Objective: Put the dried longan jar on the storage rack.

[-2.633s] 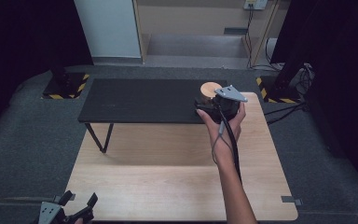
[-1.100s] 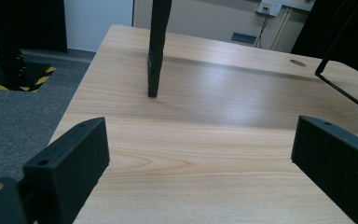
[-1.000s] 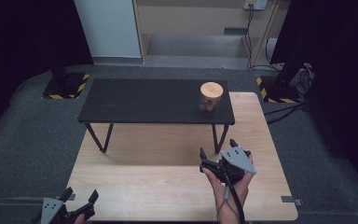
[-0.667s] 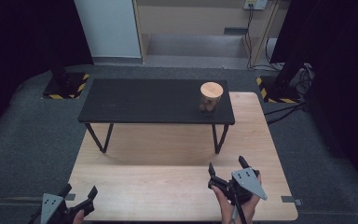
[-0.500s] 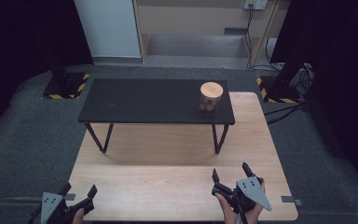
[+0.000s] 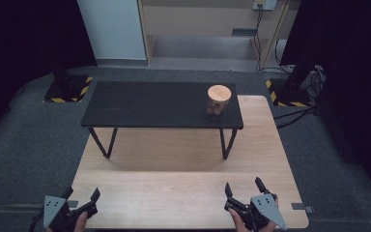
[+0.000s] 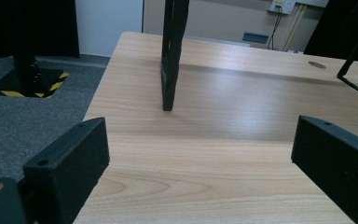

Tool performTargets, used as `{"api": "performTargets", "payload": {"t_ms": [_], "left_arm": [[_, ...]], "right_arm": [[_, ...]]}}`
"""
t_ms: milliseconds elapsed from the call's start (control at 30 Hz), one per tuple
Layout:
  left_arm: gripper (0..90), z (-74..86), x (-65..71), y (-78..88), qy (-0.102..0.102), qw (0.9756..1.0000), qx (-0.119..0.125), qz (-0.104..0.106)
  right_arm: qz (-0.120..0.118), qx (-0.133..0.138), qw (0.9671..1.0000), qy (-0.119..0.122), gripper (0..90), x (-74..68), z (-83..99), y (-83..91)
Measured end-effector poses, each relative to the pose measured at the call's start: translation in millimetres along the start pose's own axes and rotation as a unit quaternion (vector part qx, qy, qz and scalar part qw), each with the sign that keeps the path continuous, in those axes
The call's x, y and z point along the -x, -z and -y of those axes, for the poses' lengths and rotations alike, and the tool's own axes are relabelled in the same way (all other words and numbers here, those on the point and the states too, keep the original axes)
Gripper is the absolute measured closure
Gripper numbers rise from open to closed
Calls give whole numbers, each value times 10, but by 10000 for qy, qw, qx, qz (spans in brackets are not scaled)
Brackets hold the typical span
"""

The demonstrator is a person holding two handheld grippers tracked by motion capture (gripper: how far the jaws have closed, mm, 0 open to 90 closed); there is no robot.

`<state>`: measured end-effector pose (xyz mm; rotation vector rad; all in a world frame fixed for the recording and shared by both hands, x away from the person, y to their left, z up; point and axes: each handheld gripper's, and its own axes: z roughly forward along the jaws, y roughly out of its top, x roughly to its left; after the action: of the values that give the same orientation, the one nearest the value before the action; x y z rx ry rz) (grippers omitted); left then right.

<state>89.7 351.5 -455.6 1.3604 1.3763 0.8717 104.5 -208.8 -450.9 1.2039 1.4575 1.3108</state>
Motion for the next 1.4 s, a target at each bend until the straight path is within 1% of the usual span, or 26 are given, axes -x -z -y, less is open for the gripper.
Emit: {"api": "performTargets", "payload": {"t_ms": [233,533,800,1400], "left_arm": [[27,-17,2,-25,-40,10000,3,5],[26,-24,22,-30,-28,10000,5,11],[26,-24,40,-42,-28,10000,1,-4],[27,-30,65,-54,-32,10000,-7,12]], "right_arm": [[13,72,10000,57,29,21,58,-1],[-7,80,10000,2,29,54,140,-27],[-49,172,9998,-67,29,80,204,-37],[-44,131,9998,-129,29,125,248,-28]]}}
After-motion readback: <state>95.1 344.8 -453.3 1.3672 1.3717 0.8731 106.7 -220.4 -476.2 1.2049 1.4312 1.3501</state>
